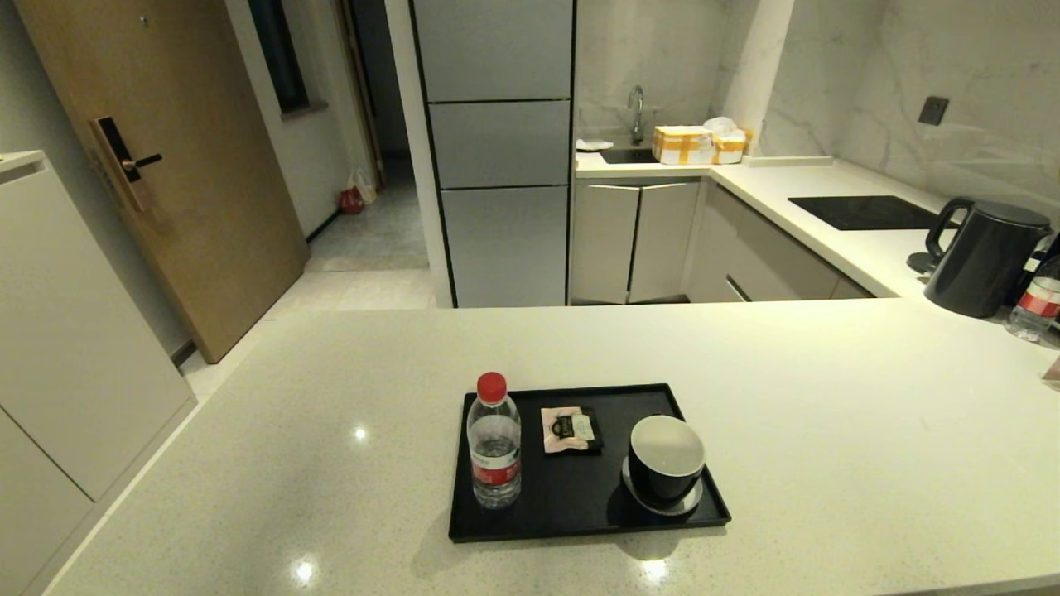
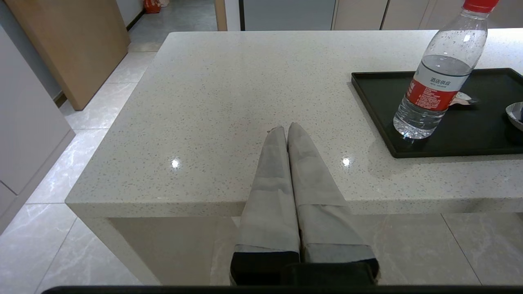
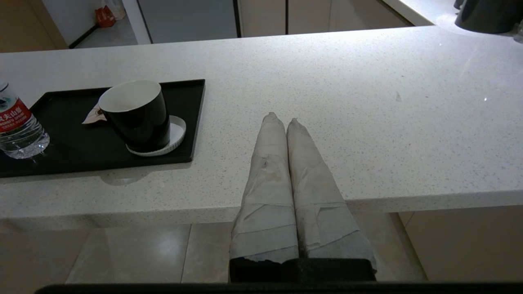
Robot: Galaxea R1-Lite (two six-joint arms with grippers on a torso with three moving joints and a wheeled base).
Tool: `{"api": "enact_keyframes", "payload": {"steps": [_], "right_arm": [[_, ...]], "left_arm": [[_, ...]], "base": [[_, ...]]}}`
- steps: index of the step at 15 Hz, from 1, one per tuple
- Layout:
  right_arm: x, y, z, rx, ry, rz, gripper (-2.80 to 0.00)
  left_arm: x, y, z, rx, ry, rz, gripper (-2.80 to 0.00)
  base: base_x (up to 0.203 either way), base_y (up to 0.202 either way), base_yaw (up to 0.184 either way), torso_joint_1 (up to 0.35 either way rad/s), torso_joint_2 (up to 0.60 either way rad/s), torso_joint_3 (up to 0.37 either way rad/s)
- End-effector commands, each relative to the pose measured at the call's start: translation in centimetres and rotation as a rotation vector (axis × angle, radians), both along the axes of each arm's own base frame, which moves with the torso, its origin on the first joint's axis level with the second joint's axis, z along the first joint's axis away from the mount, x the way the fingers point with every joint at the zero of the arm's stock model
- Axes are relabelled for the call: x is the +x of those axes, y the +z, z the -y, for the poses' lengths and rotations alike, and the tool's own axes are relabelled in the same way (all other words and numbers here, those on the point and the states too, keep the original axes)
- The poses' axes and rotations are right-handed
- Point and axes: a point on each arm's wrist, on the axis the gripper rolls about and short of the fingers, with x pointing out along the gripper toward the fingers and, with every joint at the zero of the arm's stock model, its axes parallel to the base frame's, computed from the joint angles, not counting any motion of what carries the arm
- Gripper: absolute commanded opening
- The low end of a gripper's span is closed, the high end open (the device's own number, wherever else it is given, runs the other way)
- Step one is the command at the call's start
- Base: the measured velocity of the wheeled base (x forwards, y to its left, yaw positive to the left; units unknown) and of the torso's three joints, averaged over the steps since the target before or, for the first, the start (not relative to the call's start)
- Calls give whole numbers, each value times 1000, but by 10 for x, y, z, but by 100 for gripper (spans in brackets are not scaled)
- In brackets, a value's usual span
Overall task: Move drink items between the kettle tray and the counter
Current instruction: Pick up the tea cup
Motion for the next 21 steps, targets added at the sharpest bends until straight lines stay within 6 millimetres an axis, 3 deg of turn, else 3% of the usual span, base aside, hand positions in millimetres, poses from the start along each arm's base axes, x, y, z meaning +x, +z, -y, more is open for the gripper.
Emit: {"api": "enact_keyframes", "payload": {"steps": [1, 13, 14, 15, 16, 18, 19, 21], "right_arm": [[0, 0, 0, 0, 0, 0, -280], [0, 0, 0, -1, 0, 1, -280], [-1, 8, 0, 4, 0, 11, -280], [-3, 24, 0, 22, 2, 26, -280], [-6, 53, 0, 56, 10, 59, -280], [-14, 131, -1, 126, 45, 132, -280], [-13, 164, -1, 156, 64, 98, -280], [11, 191, -2, 216, 94, -196, -280]], "left_arm": [[0, 0, 0, 0, 0, 0, -280], [0, 0, 0, 0, 0, 0, -280], [0, 0, 0, 0, -1, 0, -280], [0, 0, 0, 0, 0, 0, -280], [0, 0, 0, 0, 0, 0, -280], [0, 0, 0, 0, 0, 0, -280], [0, 0, 0, 0, 0, 0, -280], [0, 0, 0, 0, 0, 0, -280]], "base": [[0, 0, 0, 0, 0, 0], [0, 0, 0, 0, 0, 0], [0, 0, 0, 0, 0, 0], [0, 0, 0, 0, 0, 0], [0, 0, 0, 0, 0, 0], [0, 0, 0, 0, 0, 0], [0, 0, 0, 0, 0, 0], [0, 0, 0, 0, 0, 0]]}}
